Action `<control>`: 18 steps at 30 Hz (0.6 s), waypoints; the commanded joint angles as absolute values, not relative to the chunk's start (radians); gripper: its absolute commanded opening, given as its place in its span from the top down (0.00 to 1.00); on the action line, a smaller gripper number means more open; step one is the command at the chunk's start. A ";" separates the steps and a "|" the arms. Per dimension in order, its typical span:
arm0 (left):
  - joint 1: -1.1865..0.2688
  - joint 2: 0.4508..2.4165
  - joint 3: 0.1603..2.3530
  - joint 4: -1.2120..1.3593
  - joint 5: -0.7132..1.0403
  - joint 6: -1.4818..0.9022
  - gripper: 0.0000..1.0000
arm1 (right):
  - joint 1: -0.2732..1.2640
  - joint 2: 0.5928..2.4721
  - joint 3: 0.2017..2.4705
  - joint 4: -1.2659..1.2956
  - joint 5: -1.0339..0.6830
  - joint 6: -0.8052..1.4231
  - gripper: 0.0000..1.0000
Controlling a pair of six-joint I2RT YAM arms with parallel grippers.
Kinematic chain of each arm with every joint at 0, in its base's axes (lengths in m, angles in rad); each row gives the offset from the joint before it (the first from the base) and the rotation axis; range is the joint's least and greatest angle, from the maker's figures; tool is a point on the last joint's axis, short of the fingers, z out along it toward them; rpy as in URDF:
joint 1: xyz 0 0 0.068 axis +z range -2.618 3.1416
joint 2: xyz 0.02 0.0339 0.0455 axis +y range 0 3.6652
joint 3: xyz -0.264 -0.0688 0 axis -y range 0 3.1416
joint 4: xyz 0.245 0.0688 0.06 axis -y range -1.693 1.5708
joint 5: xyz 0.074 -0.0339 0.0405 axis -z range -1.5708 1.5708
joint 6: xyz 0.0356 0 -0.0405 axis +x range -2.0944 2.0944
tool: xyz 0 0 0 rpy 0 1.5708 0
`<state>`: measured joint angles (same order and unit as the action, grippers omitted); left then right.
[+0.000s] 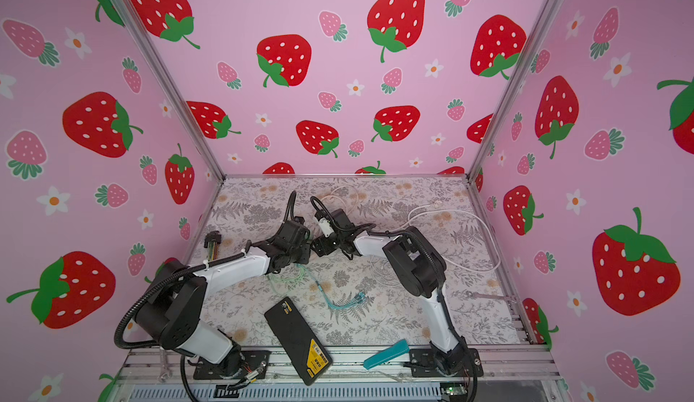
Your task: Pull the plug off the socket
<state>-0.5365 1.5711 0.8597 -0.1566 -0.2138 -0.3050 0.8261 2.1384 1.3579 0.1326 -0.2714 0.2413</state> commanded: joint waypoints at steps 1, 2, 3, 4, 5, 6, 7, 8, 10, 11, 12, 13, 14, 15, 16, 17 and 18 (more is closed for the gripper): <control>-0.532 1.540 0.848 -0.156 -0.181 -0.271 0.65 | 0.822 2.166 1.370 0.068 -0.259 0.231 0.20; -0.530 1.535 0.845 -0.156 -0.177 -0.266 0.65 | 0.821 2.165 1.370 0.066 -0.256 0.230 0.20; -0.528 1.531 0.842 -0.156 -0.173 -0.263 0.65 | 0.821 2.162 1.370 0.065 -0.254 0.229 0.20; -0.526 1.527 0.840 -0.158 -0.170 -0.260 0.65 | 0.821 2.162 1.368 0.064 -0.250 0.226 0.20; -0.524 1.524 0.839 -0.159 -0.166 -0.257 0.65 | 0.821 2.161 1.368 0.061 -0.246 0.224 0.20; -0.522 1.521 0.839 -0.161 -0.165 -0.254 0.66 | 0.821 2.162 1.368 0.059 -0.244 0.223 0.20; -0.520 1.518 0.841 -0.164 -0.162 -0.253 0.66 | 0.821 2.163 1.369 0.055 -0.242 0.224 0.20; -0.519 1.515 0.840 -0.164 -0.155 -0.252 0.66 | 0.821 2.167 1.370 0.050 -0.239 0.225 0.20; -0.514 1.507 0.837 -0.159 -0.136 -0.255 0.67 | 0.821 2.172 1.371 0.044 -0.238 0.225 0.20; -0.511 1.503 0.833 -0.155 -0.128 -0.259 0.67 | 0.822 2.172 1.370 0.042 -0.236 0.225 0.21; -0.509 1.501 0.830 -0.151 -0.121 -0.262 0.67 | 0.821 2.172 1.370 0.041 -0.233 0.225 0.20; -0.506 1.496 0.826 -0.147 -0.112 -0.266 0.68 | 0.821 2.172 1.367 0.038 -0.228 0.225 0.20; -0.502 1.494 0.823 -0.144 -0.106 -0.268 0.69 | 0.821 2.172 1.366 0.034 -0.224 0.225 0.21; -0.500 1.491 0.821 -0.144 -0.103 -0.268 0.69 | 0.822 2.172 1.363 0.032 -0.220 0.225 0.21; -0.496 1.491 0.817 -0.142 -0.101 -0.270 0.69 | 0.821 2.169 1.357 0.032 -0.219 0.225 0.21; -0.494 1.488 0.817 -0.143 -0.098 -0.270 0.70 | 0.821 2.169 1.353 0.032 -0.219 0.227 0.21; -0.492 1.487 0.815 -0.143 -0.095 -0.270 0.70 | 0.821 2.169 1.347 0.030 -0.222 0.231 0.21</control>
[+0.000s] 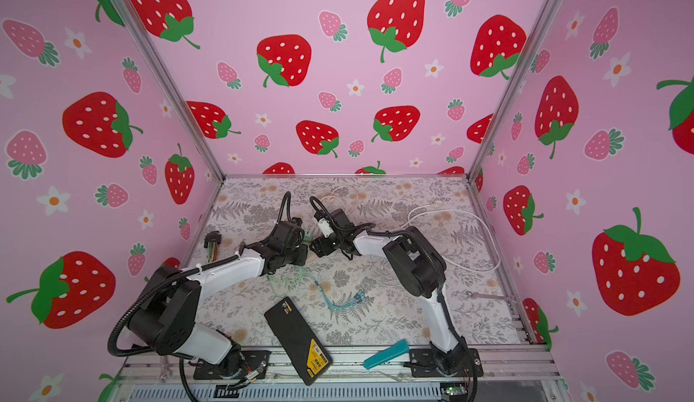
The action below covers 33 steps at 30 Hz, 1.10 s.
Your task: Pull the plug off the socket
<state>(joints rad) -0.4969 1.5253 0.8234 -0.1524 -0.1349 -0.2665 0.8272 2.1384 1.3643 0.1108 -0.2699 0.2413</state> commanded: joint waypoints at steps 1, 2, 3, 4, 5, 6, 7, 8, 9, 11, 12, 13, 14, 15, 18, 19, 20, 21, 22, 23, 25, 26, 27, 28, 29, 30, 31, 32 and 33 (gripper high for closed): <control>-0.490 1.486 0.813 -0.140 -0.093 -0.270 0.71 | 0.821 2.166 1.335 0.033 -0.231 0.241 0.21; -0.490 1.484 0.810 -0.139 -0.091 -0.270 0.71 | 0.822 2.163 1.322 0.033 -0.237 0.252 0.21; -0.489 1.483 0.808 -0.138 -0.091 -0.268 0.71 | 0.822 2.162 1.312 0.033 -0.248 0.258 0.22; -0.490 1.483 0.808 -0.139 -0.089 -0.266 0.71 | 0.822 2.159 1.301 0.034 -0.261 0.264 0.23; -0.489 1.482 0.807 -0.141 -0.089 -0.261 0.72 | 0.824 2.155 1.289 0.038 -0.268 0.269 0.23; -0.489 1.482 0.809 -0.145 -0.092 -0.257 0.72 | 0.826 2.152 1.279 0.042 -0.269 0.271 0.23; -0.489 1.486 0.812 -0.152 -0.096 -0.251 0.72 | 0.830 2.151 1.273 0.044 -0.266 0.270 0.23; -0.489 1.489 0.818 -0.161 -0.102 -0.243 0.72 | 0.831 2.151 1.272 0.041 -0.260 0.270 0.23; -0.489 1.493 0.823 -0.170 -0.105 -0.238 0.73 | 0.831 2.151 1.272 0.038 -0.256 0.270 0.23; -0.491 1.501 0.835 -0.188 -0.115 -0.226 0.75 | 0.831 2.154 1.270 0.039 -0.254 0.270 0.23; -0.492 1.503 0.841 -0.197 -0.125 -0.223 0.75 | 0.832 2.154 1.267 0.041 -0.253 0.273 0.23; -0.492 1.504 0.847 -0.204 -0.136 -0.221 0.75 | 0.832 2.157 1.267 0.040 -0.253 0.275 0.23; -0.495 1.507 0.851 -0.211 -0.146 -0.217 0.75 | 0.833 2.161 1.269 0.038 -0.253 0.276 0.24; -0.498 1.508 0.857 -0.217 -0.159 -0.211 0.75 | 0.833 2.164 1.273 0.032 -0.253 0.276 0.24; -0.517 1.521 0.876 -0.235 -0.211 -0.191 0.75 | 0.833 2.171 1.279 0.028 -0.252 0.282 0.24; -0.527 1.531 0.883 -0.244 -0.231 -0.185 0.76 | 0.833 2.173 1.280 0.022 -0.251 0.284 0.24; -0.532 1.537 0.888 -0.247 -0.238 -0.183 0.76 | 0.834 2.176 1.284 0.015 -0.250 0.285 0.24; -0.536 1.541 0.890 -0.246 -0.241 -0.182 0.76 | 0.834 2.177 1.284 0.013 -0.251 0.285 0.24; -0.538 1.540 0.886 -0.240 -0.241 -0.183 0.76 | 0.834 2.177 1.281 0.015 -0.250 0.287 0.24; -0.538 1.541 0.883 -0.234 -0.238 -0.184 0.76 | 0.834 2.178 1.281 0.016 -0.250 0.288 0.24; -0.538 1.543 0.877 -0.221 -0.218 -0.191 0.76 | 0.834 2.181 1.284 0.014 -0.248 0.287 0.24; -0.536 1.545 0.873 -0.214 -0.204 -0.196 0.76 | 0.834 2.181 1.284 0.012 -0.247 0.288 0.24; -0.531 1.545 0.868 -0.202 -0.184 -0.203 0.76 | 0.835 2.184 1.285 0.012 -0.248 0.287 0.24; -0.523 1.544 0.863 -0.192 -0.158 -0.212 0.77 | 0.835 2.184 1.285 0.011 -0.247 0.287 0.24; -0.513 1.542 0.854 -0.179 -0.129 -0.222 0.77 | 0.834 2.185 1.287 0.009 -0.244 0.286 0.24; -0.499 1.535 0.843 -0.162 -0.095 -0.234 0.77 | 0.834 2.185 1.287 0.007 -0.240 0.285 0.24; -0.487 1.529 0.832 -0.148 -0.064 -0.248 0.77 | 0.835 2.187 1.288 0.004 -0.237 0.284 0.24; -0.476 1.524 0.826 -0.139 -0.037 -0.257 0.77 | 0.835 2.186 1.289 0.001 -0.235 0.282 0.24; -0.466 1.518 0.821 -0.134 -0.012 -0.267 0.77 | 0.834 2.185 1.289 0.000 -0.234 0.282 0.24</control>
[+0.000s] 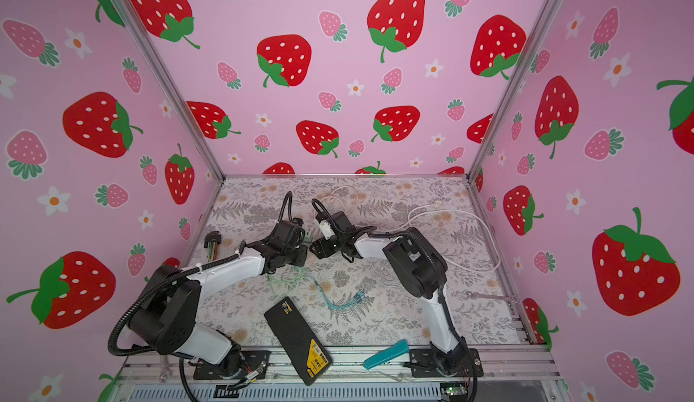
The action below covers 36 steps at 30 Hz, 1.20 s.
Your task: Pull the plug off the socket
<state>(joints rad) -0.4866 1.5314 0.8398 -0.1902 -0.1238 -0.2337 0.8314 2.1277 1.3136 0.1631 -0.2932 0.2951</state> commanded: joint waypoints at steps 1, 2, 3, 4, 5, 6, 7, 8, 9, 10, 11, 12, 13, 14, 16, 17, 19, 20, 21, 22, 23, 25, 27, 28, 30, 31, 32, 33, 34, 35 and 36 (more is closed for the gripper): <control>-0.455 1.514 0.820 -0.132 0.009 -0.275 0.77 | 0.834 2.186 1.289 0.000 -0.234 0.282 0.24; -0.448 1.512 0.821 -0.131 0.028 -0.280 0.77 | 0.835 2.186 1.289 0.001 -0.235 0.282 0.24; -0.439 1.509 0.821 -0.130 0.051 -0.286 0.77 | 0.835 2.188 1.289 0.001 -0.236 0.282 0.24; -0.431 1.508 0.820 -0.126 0.072 -0.292 0.77 | 0.834 2.189 1.290 0.001 -0.236 0.284 0.24; -0.424 1.504 0.817 -0.122 0.086 -0.297 0.77 | 0.834 2.191 1.290 -0.001 -0.235 0.282 0.24; -0.414 1.502 0.815 -0.117 0.101 -0.303 0.77 | 0.834 2.192 1.292 -0.002 -0.234 0.282 0.24; -0.404 1.500 0.808 -0.109 0.120 -0.308 0.77 | 0.835 2.193 1.293 -0.004 -0.232 0.281 0.24; -0.398 1.498 0.806 -0.103 0.127 -0.310 0.77 | 0.834 2.193 1.293 -0.005 -0.230 0.279 0.24; -0.395 1.495 0.805 -0.104 0.126 -0.310 0.77 | 0.834 2.192 1.294 -0.006 -0.229 0.279 0.24; -0.396 1.496 0.806 -0.109 0.117 -0.306 0.77 | 0.835 2.192 1.293 -0.005 -0.229 0.280 0.24; -0.396 1.498 0.809 -0.115 0.112 -0.302 0.77 | 0.835 2.194 1.293 -0.005 -0.229 0.281 0.24; -0.397 1.501 0.814 -0.123 0.101 -0.297 0.78 | 0.834 2.195 1.293 -0.005 -0.230 0.281 0.24; -0.402 1.506 0.820 -0.133 0.084 -0.292 0.78 | 0.834 2.194 1.294 -0.005 -0.230 0.281 0.24; -0.411 1.510 0.826 -0.145 0.064 -0.285 0.78 | 0.834 2.194 1.293 -0.004 -0.231 0.281 0.24; -0.437 1.518 0.839 -0.170 0.003 -0.270 0.78 | 0.835 2.196 1.294 -0.005 -0.232 0.281 0.24; -0.450 1.521 0.846 -0.179 -0.025 -0.263 0.78 | 0.835 2.195 1.295 -0.004 -0.232 0.282 0.24; -0.479 1.527 0.857 -0.197 -0.090 -0.250 0.78 | 0.834 2.200 1.296 -0.005 -0.231 0.283 0.24; -0.492 1.530 0.862 -0.204 -0.117 -0.245 0.78 | 0.834 2.201 1.297 -0.005 -0.232 0.284 0.24; -0.506 1.534 0.869 -0.214 -0.148 -0.238 0.78 | 0.835 2.205 1.299 -0.007 -0.230 0.283 0.24; -0.518 1.537 0.875 -0.223 -0.175 -0.231 0.78 | 0.835 2.209 1.303 -0.012 -0.226 0.283 0.24; -0.529 1.542 0.883 -0.229 -0.195 -0.227 0.78 | 0.835 2.214 1.307 -0.019 -0.218 0.281 0.24; -0.545 1.550 0.891 -0.238 -0.224 -0.219 0.78 | 0.835 2.226 1.316 -0.038 -0.201 0.278 0.24; -0.550 1.555 0.895 -0.239 -0.231 -0.216 0.78 | 0.835 2.232 1.325 -0.060 -0.185 0.272 0.24; -0.552 1.557 0.896 -0.239 -0.233 -0.215 0.78 | 0.835 2.231 1.326 -0.063 -0.180 0.270 0.24; -0.552 1.559 0.900 -0.241 -0.235 -0.213 0.78 | 0.835 2.232 1.325 -0.068 -0.166 0.266 0.24; -0.552 1.560 0.901 -0.241 -0.235 -0.213 0.78 | 0.834 2.234 1.325 -0.072 -0.162 0.263 0.24; -0.552 1.559 0.902 -0.239 -0.230 -0.213 0.78 | 0.835 2.237 1.327 -0.078 -0.157 0.263 0.24; -0.552 1.557 0.904 -0.238 -0.225 -0.213 0.79 | 0.834 2.240 1.330 -0.086 -0.153 0.261 0.24; -0.552 1.557 0.905 -0.238 -0.219 -0.213 0.78 | 0.834 2.245 1.333 -0.090 -0.151 0.259 0.24; -0.551 1.556 0.907 -0.237 -0.212 -0.214 0.79 | 0.835 2.247 1.337 -0.096 -0.150 0.258 0.24; -0.550 1.554 0.908 -0.235 -0.201 -0.216 0.79 | 0.835 2.252 1.340 -0.103 -0.148 0.256 0.24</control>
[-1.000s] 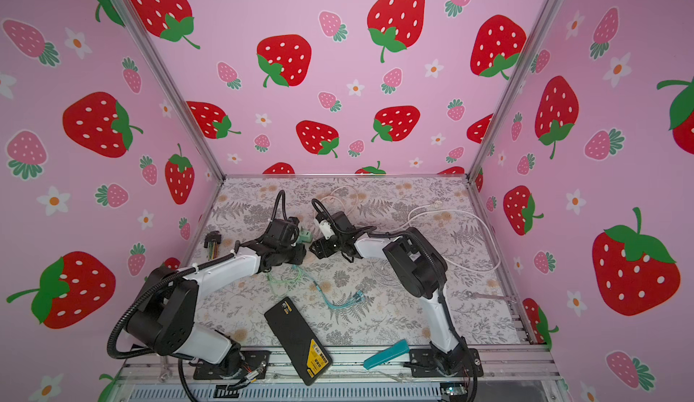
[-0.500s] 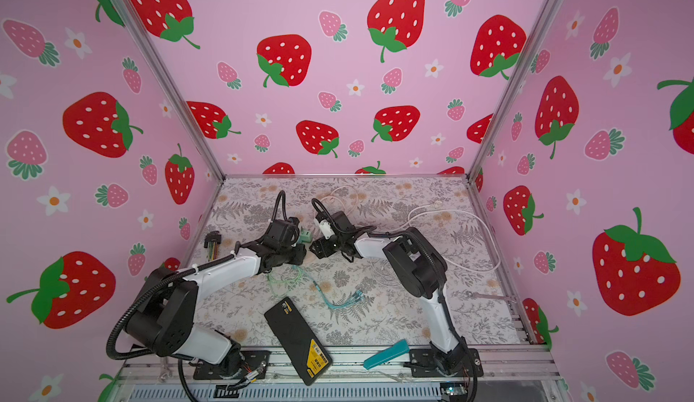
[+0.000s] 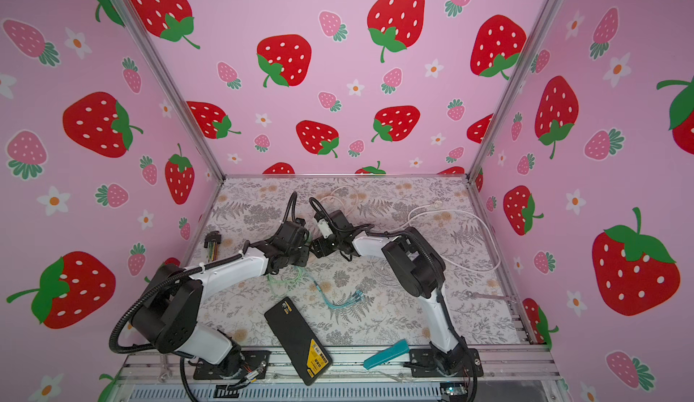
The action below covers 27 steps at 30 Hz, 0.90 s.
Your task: Pull the plug off the socket
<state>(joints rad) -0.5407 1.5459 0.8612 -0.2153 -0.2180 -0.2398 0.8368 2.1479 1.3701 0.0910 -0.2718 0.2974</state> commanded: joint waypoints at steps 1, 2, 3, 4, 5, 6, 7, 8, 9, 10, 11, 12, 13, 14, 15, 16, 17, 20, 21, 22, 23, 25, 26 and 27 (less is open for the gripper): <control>-0.548 1.554 0.908 -0.234 -0.191 -0.219 0.79 | 0.835 2.256 1.344 -0.106 -0.146 0.255 0.24; -0.544 1.551 0.909 -0.231 -0.177 -0.223 0.79 | 0.834 2.261 1.347 -0.112 -0.144 0.255 0.24; -0.538 1.550 0.907 -0.229 -0.163 -0.228 0.79 | 0.835 2.265 1.352 -0.118 -0.142 0.252 0.24; -0.533 1.550 0.906 -0.226 -0.150 -0.234 0.79 | 0.835 2.270 1.356 -0.123 -0.139 0.253 0.24; -0.523 1.547 0.903 -0.223 -0.130 -0.240 0.79 | 0.835 2.275 1.360 -0.129 -0.134 0.252 0.24; -0.514 1.544 0.899 -0.217 -0.110 -0.248 0.79 | 0.834 2.279 1.363 -0.135 -0.130 0.252 0.24; -0.503 1.541 0.895 -0.210 -0.089 -0.256 0.79 | 0.834 2.282 1.366 -0.141 -0.124 0.250 0.24; -0.490 1.537 0.888 -0.202 -0.062 -0.267 0.79 | 0.835 2.286 1.369 -0.146 -0.119 0.249 0.24; -0.479 1.534 0.881 -0.194 -0.042 -0.277 0.79 | 0.835 2.289 1.373 -0.152 -0.115 0.244 0.23; -0.470 1.531 0.877 -0.191 -0.031 -0.286 0.79 | 0.834 2.294 1.379 -0.159 -0.114 0.240 0.23; -0.461 1.528 0.873 -0.189 -0.021 -0.296 0.79 | 0.833 2.303 1.390 -0.174 -0.110 0.237 0.23; -0.455 1.529 0.872 -0.189 -0.016 -0.303 0.79 | 0.832 2.309 1.400 -0.186 -0.107 0.235 0.23; -0.453 1.529 0.873 -0.190 -0.013 -0.304 0.79 | 0.831 2.314 1.407 -0.196 -0.107 0.233 0.23; -0.453 1.532 0.873 -0.191 -0.015 -0.302 0.79 | 0.831 2.315 1.410 -0.201 -0.103 0.234 0.23; -0.453 1.535 0.874 -0.193 -0.020 -0.301 0.79 | 0.830 2.315 1.410 -0.198 -0.103 0.235 0.23; -0.454 1.538 0.876 -0.194 -0.024 -0.300 0.79 | 0.833 2.315 1.410 -0.198 -0.103 0.234 0.23; -0.455 1.542 0.877 -0.198 -0.036 -0.298 0.79 | 0.832 2.315 1.410 -0.198 -0.102 0.235 0.23; -0.476 1.554 0.892 -0.218 -0.103 -0.282 0.79 | 0.832 2.320 1.411 -0.200 -0.090 0.238 0.23; -0.486 1.561 0.900 -0.227 -0.130 -0.273 0.79 | 0.831 2.323 1.413 -0.202 -0.086 0.239 0.23; -0.495 1.567 0.906 -0.231 -0.153 -0.265 0.79 | 0.831 2.324 1.415 -0.204 -0.080 0.239 0.23; -0.505 1.573 0.914 -0.234 -0.177 -0.256 0.79 | 0.830 2.327 1.417 -0.208 -0.075 0.241 0.23; -0.522 1.585 0.932 -0.243 -0.218 -0.242 0.79 | 0.832 2.332 1.423 -0.215 -0.067 0.244 0.23; -0.534 1.591 0.942 -0.250 -0.244 -0.235 0.79 | 0.832 2.335 1.426 -0.219 -0.062 0.244 0.23; -0.545 1.593 0.950 -0.255 -0.267 -0.229 0.80 | 0.831 2.338 1.429 -0.222 -0.060 0.242 0.23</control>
<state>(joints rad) -0.5114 1.5742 0.8936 -0.2310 -0.2043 -0.2649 0.8391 2.2009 1.4773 -0.0105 -0.2581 0.2886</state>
